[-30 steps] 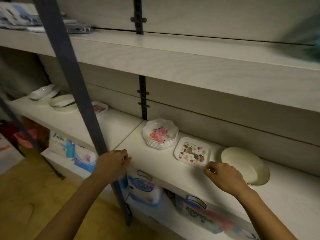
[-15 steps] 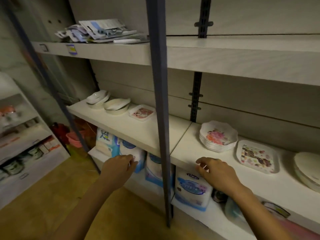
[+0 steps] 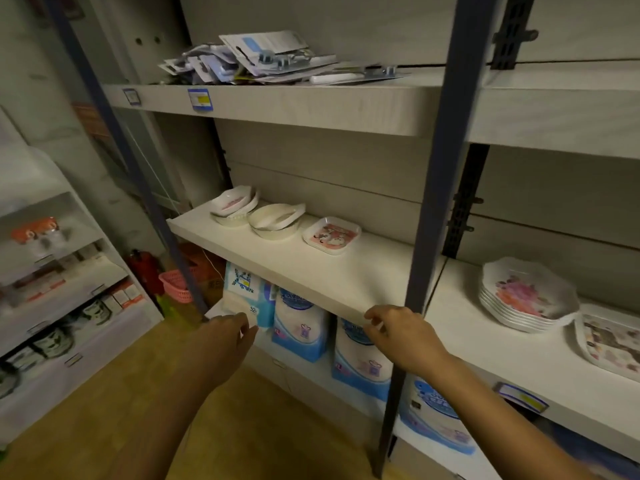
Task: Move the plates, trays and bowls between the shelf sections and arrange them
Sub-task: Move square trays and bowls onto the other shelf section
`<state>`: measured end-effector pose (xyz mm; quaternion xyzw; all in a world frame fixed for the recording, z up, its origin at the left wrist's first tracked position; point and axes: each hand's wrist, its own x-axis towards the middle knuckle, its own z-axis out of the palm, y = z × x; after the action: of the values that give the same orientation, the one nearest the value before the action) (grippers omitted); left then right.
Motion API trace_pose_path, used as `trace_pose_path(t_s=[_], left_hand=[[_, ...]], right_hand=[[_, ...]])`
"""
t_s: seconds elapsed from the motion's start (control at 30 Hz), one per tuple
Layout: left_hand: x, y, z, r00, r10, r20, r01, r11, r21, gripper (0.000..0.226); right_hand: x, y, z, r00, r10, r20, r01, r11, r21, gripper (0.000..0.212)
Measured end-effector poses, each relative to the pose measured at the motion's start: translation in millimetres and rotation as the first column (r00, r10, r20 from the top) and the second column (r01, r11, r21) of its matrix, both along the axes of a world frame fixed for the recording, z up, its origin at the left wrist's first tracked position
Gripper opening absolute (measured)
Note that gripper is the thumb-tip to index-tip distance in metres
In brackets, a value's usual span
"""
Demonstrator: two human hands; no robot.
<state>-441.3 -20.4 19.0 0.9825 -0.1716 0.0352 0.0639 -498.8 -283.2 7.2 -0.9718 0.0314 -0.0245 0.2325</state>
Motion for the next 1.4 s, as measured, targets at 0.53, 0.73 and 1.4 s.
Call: trace_pose_path(t_s=[0.53,0.73,1.4], left_hand=[[253.2,38.5,-23.0,0.989,-0.148,0.011,0.149,0.985,-0.089,0.021],[322.9,40.6,-13.6,0.981,-0.191,-0.034,0.181,0.963,-0.199,0.018],[484.7,52.5,-36.9,0.885,-0.457,-0.089,0.429,0.875,-0.227,0.022]], right_hand=[[218.4,9.0,-42.7,0.930,-0.313,-0.195,0.303,0.950,-0.078,0.030],[283.4,9.3,-53.1,0.832,-0.448,-0.325,0.437,0.892,-0.112,0.042],[377.9,19.9,-51.6,0.485,-0.780,-0.395,0.721,0.613,-0.324,0.033]])
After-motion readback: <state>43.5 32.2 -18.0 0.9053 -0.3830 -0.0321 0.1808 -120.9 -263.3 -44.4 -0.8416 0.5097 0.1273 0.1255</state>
